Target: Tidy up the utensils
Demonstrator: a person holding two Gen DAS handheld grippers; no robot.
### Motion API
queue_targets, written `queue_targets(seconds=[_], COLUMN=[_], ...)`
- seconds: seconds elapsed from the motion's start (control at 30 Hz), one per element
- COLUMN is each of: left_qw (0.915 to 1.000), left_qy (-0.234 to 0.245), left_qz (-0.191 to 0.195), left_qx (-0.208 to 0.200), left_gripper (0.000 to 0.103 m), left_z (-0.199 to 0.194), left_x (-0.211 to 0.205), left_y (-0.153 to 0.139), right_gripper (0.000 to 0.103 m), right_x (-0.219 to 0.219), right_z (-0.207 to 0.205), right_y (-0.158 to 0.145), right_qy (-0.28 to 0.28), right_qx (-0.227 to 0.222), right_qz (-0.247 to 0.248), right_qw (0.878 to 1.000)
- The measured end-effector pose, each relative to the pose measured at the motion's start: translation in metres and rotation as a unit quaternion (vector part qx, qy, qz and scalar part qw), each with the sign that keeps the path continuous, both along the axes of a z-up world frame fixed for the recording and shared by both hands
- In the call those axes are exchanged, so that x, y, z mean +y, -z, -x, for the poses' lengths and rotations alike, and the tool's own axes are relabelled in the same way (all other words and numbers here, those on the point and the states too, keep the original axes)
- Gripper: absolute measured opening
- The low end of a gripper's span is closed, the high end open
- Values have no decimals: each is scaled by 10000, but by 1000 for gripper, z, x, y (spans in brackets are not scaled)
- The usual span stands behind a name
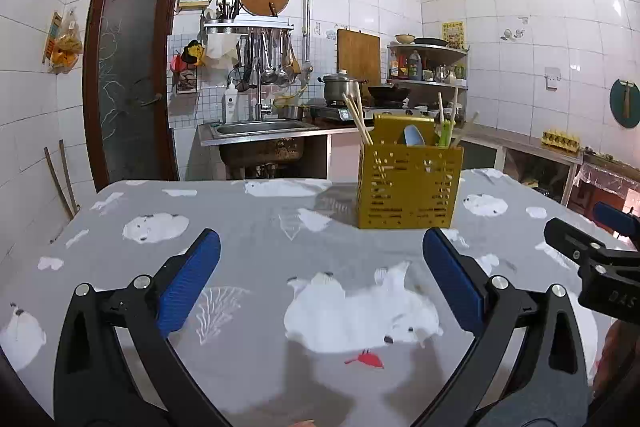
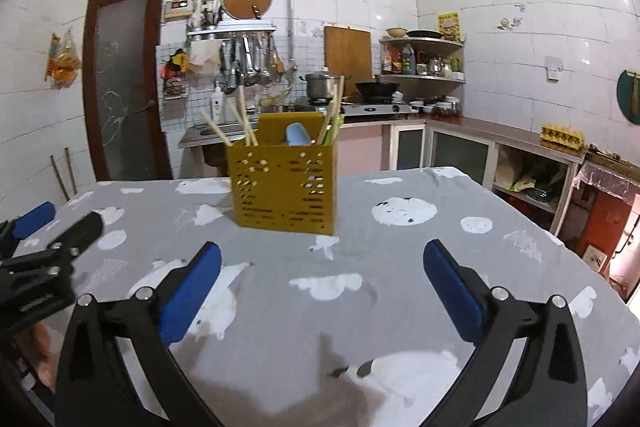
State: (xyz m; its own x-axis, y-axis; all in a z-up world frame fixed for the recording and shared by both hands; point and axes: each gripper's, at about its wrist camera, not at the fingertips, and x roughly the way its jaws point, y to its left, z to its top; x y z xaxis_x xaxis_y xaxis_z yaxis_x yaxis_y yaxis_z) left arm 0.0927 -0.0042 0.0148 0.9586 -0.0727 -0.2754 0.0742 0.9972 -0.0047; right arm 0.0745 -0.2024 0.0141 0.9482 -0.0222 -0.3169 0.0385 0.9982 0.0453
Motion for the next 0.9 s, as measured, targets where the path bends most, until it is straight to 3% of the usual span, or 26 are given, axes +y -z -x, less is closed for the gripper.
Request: queue_targets(seconds=[0.4, 0.9], left_qw=[9995, 9995], left_qy=[-21, 21], left_qz=[119, 118], left_qx=[-303, -289], left_gripper=[98, 98], left_z=[12, 12], left_x=[7, 6], left_y=[11, 13], right_gripper=[99, 99], right_x=[3, -7], right_z=[11, 13], right_y=[19, 20], right_qy=[20, 357], right_qx=[-190, -210], right_qz=[140, 3], right_qw=[9997, 9991])
